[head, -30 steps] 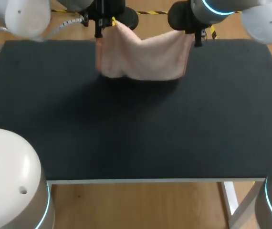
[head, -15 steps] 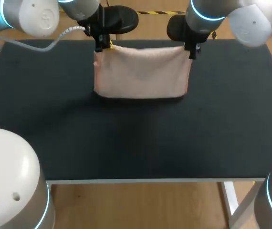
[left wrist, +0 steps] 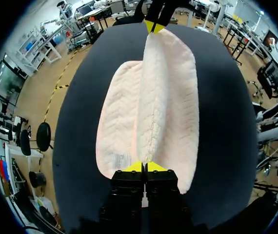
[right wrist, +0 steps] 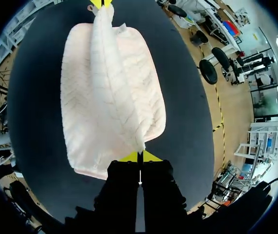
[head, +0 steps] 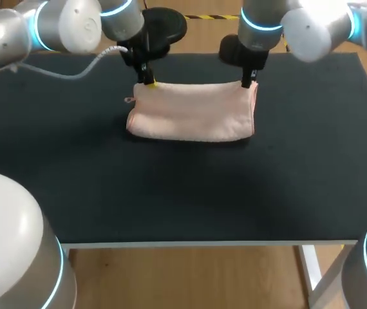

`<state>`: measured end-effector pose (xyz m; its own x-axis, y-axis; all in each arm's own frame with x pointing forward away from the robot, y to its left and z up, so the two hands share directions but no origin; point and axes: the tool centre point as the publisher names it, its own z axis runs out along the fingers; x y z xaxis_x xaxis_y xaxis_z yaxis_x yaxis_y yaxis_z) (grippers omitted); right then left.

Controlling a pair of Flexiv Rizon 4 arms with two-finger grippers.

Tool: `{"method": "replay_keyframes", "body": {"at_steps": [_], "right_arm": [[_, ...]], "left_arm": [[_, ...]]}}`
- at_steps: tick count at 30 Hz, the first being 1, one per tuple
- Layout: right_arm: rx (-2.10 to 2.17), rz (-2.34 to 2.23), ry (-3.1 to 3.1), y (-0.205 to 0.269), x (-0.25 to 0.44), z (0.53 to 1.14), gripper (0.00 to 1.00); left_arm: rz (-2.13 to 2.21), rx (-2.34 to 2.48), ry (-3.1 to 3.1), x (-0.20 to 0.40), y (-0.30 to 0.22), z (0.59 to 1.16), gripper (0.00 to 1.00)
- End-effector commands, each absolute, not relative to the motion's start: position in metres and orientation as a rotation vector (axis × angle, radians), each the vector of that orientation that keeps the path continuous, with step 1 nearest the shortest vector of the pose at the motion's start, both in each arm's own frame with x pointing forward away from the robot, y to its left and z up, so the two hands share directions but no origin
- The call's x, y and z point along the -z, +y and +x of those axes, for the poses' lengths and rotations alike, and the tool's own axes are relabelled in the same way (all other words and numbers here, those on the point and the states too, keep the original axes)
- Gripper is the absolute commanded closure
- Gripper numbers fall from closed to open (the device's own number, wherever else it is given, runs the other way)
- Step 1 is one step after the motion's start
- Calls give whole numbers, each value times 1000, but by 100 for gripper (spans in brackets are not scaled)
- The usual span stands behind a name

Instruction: Fold the towel

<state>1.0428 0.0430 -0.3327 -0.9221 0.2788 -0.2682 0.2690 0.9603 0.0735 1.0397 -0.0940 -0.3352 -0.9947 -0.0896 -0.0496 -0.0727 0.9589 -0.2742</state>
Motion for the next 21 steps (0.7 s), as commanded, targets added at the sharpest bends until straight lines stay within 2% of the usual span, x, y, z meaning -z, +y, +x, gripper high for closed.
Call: {"method": "replay_keyframes", "body": {"at_steps": [1,8,21], "right_arm": [[-54,422,2880,52,371,1069,100],[-107,372,2852,58,390,1091,100],[-143,285,2758,59,360,1093,100]], "left_arm": [[-145,427,3151,371,-103,1056,100],[-288,397,3118,373,-90,1058,100],[-378,247,3040,337,-71,1051,100]]}}
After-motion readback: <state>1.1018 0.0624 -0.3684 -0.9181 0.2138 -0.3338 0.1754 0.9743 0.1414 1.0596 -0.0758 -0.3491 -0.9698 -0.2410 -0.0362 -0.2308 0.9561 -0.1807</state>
